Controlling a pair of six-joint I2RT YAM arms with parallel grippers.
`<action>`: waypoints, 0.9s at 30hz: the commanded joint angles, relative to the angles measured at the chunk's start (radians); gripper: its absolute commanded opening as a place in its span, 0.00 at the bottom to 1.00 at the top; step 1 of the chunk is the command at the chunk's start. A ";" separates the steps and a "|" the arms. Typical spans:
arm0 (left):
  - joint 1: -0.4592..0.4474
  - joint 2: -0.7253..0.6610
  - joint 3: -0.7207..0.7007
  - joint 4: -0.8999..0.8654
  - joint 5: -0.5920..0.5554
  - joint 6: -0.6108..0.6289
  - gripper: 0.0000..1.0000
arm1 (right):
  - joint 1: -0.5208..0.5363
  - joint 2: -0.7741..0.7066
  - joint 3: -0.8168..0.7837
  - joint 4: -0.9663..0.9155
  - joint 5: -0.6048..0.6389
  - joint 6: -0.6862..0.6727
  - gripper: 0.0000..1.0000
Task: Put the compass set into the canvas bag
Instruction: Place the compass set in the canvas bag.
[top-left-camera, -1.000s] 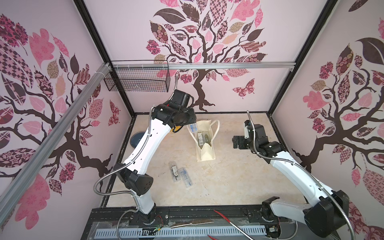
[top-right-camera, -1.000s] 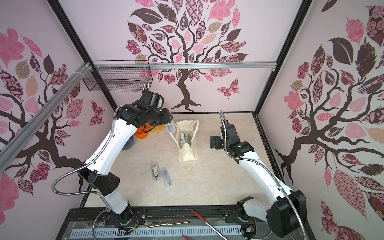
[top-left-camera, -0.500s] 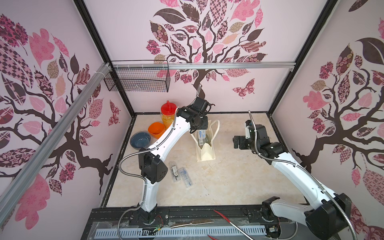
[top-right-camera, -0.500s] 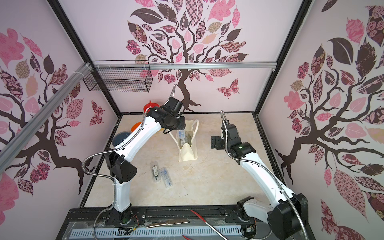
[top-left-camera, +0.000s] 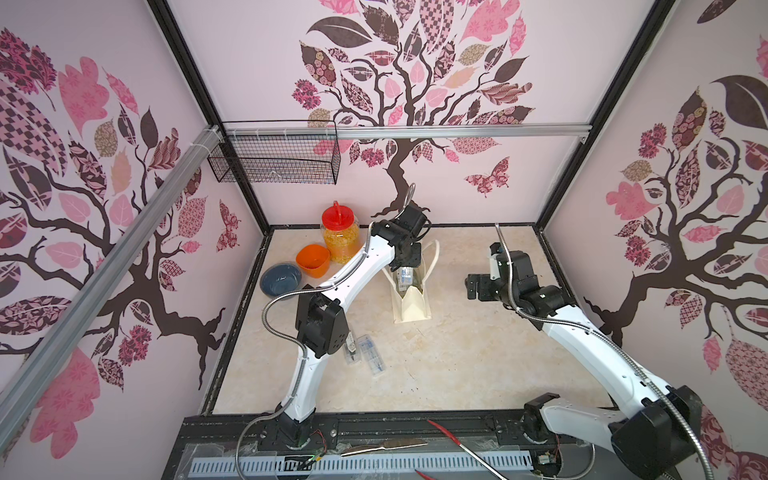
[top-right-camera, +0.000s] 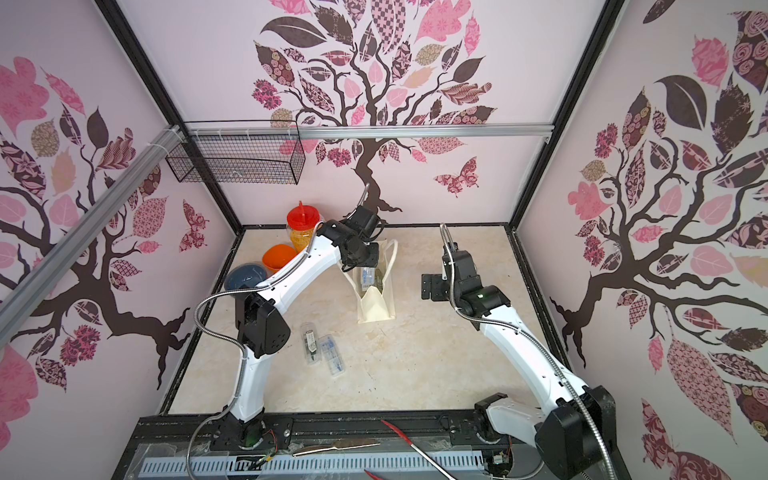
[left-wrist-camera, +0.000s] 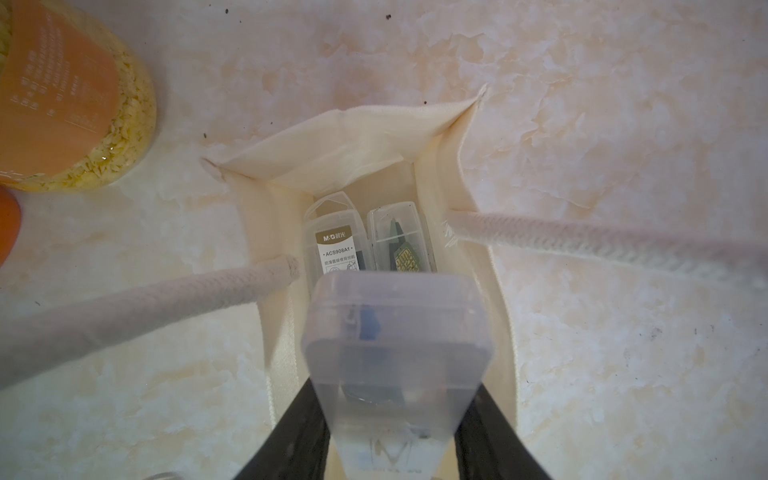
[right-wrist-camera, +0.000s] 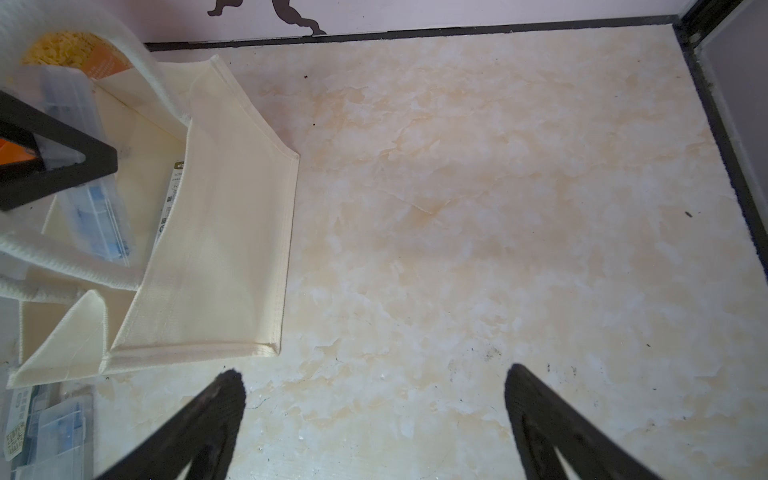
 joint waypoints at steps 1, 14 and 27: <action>-0.007 -0.028 -0.022 0.006 0.024 -0.031 0.45 | -0.003 -0.026 -0.014 0.003 -0.009 0.000 1.00; -0.019 -0.007 -0.102 -0.043 0.062 -0.088 0.45 | -0.004 -0.030 -0.022 0.008 -0.020 0.005 1.00; -0.020 0.076 -0.079 -0.079 0.082 -0.128 0.50 | -0.003 -0.037 -0.035 0.012 -0.020 0.013 1.00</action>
